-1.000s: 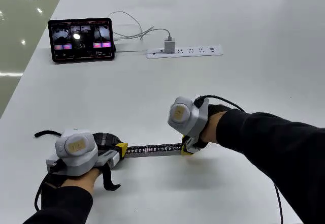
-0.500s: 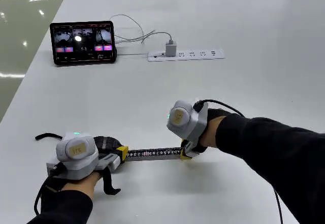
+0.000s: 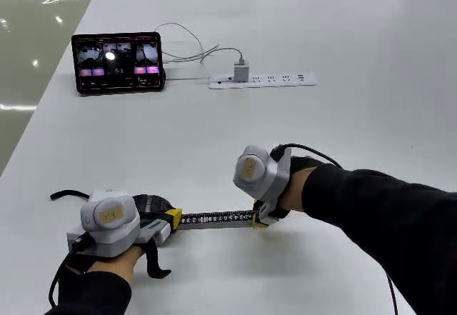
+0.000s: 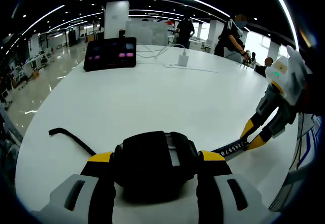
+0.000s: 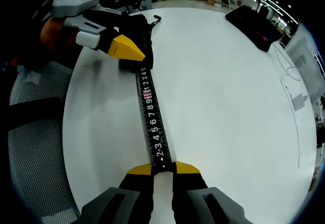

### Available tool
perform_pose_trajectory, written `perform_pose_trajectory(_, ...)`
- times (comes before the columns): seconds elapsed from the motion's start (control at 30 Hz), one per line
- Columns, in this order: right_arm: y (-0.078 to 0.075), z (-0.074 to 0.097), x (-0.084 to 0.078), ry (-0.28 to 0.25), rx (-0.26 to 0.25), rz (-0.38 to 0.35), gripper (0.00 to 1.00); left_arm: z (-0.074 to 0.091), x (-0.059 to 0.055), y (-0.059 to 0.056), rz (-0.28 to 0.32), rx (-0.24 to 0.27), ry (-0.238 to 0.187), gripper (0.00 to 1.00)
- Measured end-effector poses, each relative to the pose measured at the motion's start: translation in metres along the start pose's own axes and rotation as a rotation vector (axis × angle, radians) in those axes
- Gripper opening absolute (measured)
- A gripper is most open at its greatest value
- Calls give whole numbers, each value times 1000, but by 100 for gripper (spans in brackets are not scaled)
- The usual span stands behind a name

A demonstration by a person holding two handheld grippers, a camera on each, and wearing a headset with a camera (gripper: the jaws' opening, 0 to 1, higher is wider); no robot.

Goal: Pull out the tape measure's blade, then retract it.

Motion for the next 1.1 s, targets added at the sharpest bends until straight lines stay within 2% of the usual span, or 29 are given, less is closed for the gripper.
perform_pose_trajectory(0.57, -1, -2, 6, -6, 1, 6, 9, 1, 0, 0, 4, -1, 1, 60)
perform_pose_trajectory(0.7, -1, -3, 7, -14, 3, -19, 8, 1, 0, 0, 5, -1, 0, 60)
perform_pose_trajectory(1.1, -1, -4, 11, -28, -2, 6, 9, 1, 0, 0, 5, -3, 0, 60)
Point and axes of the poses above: the centre of the closed fingertips' face, and the gripper's own axes: z roughly backward along the fingers, y roughly to its left, x roughly out of its top, the point moved 3 cm from there along z, roughly backward along the fingers, and after that the axes turned 11 degrees about z, right-handed, at the moved point
